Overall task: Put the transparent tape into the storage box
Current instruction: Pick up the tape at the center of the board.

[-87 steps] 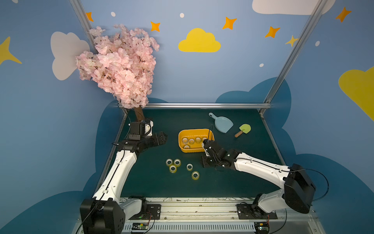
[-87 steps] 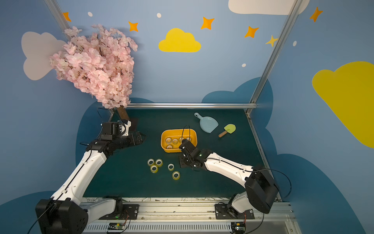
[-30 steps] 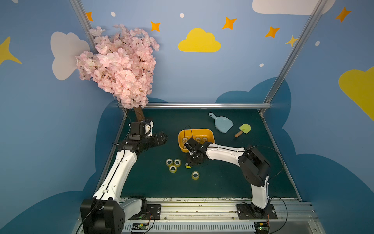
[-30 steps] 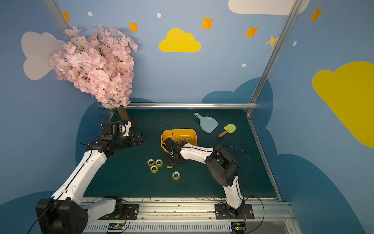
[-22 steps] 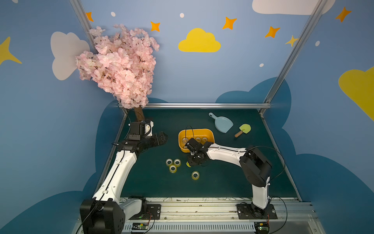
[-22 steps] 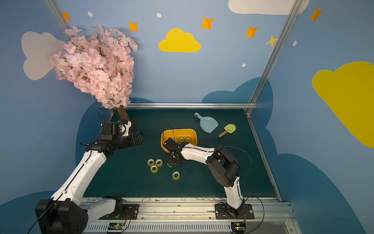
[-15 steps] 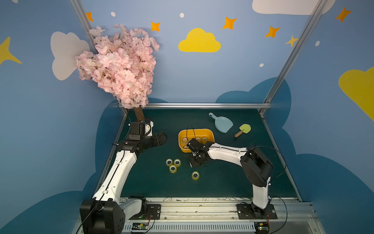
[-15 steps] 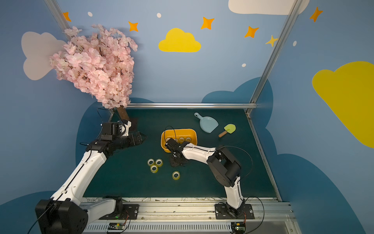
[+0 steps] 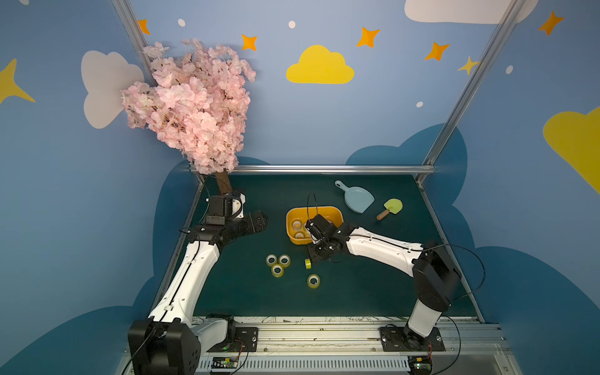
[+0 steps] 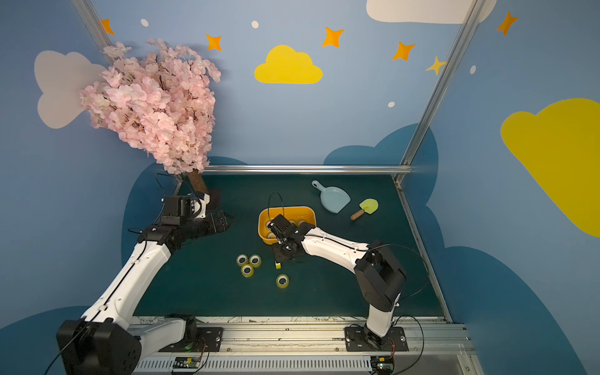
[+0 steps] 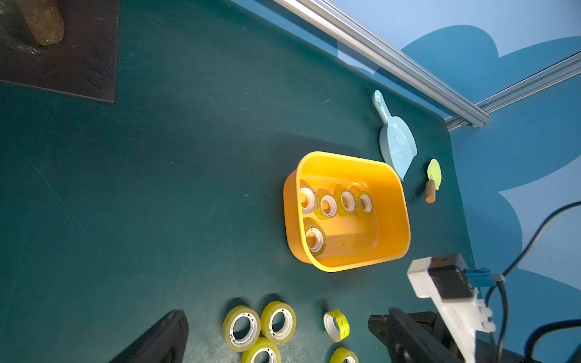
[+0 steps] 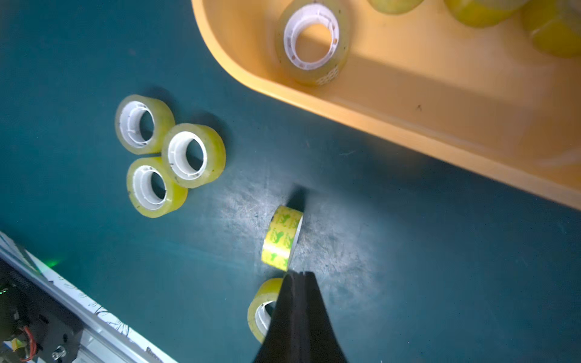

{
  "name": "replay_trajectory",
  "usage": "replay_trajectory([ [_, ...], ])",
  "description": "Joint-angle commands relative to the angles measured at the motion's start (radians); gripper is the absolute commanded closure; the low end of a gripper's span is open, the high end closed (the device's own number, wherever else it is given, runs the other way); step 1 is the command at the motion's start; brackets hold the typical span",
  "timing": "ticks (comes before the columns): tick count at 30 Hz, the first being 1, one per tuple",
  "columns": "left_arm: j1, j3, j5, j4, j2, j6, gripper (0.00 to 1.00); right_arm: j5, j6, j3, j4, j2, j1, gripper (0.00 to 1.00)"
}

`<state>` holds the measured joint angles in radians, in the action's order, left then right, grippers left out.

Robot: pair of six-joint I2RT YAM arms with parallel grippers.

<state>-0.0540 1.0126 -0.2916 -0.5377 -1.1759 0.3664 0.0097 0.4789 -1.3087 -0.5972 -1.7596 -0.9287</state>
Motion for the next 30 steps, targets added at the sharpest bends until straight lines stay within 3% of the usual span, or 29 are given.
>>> replay_trajectory([
  [1, 0.003, -0.017, -0.014, 0.008, 0.012, 0.001, 0.00, 0.023, -0.025, -0.035, -0.023, 0.067, 0.023, 1.00],
  [9, 0.004, 0.011, -0.032, -0.020, -0.048, -0.003, 0.00, 0.030, -0.011, -0.147, -0.039, 0.032, 0.134, 1.00],
  [13, 0.002, 0.010, -0.026, -0.021, -0.051, -0.004, 0.00, -0.110, -0.106, -0.307, -0.159, -0.071, 0.155, 0.98],
  [18, 0.002, 0.011, -0.021, -0.024, -0.039, -0.006, 0.00, -0.075, -0.072, -0.278, -0.180, -0.086, 0.083, 0.71],
  [24, 0.003, 0.010, -0.030, -0.017, -0.030, -0.001, 0.00, 0.016, 0.028, -0.094, -0.134, 0.003, -0.004, 0.48],
  [26, 0.002, 0.011, -0.024, -0.021, -0.025, -0.004, 0.00, 0.027, 0.051, -0.060, -0.146, 0.016, -0.020, 0.35],
  [30, 0.002, 0.012, -0.020, -0.022, -0.012, -0.006, 0.00, 0.072, 0.087, -0.053, -0.226, 0.004, -0.045, 0.35],
])
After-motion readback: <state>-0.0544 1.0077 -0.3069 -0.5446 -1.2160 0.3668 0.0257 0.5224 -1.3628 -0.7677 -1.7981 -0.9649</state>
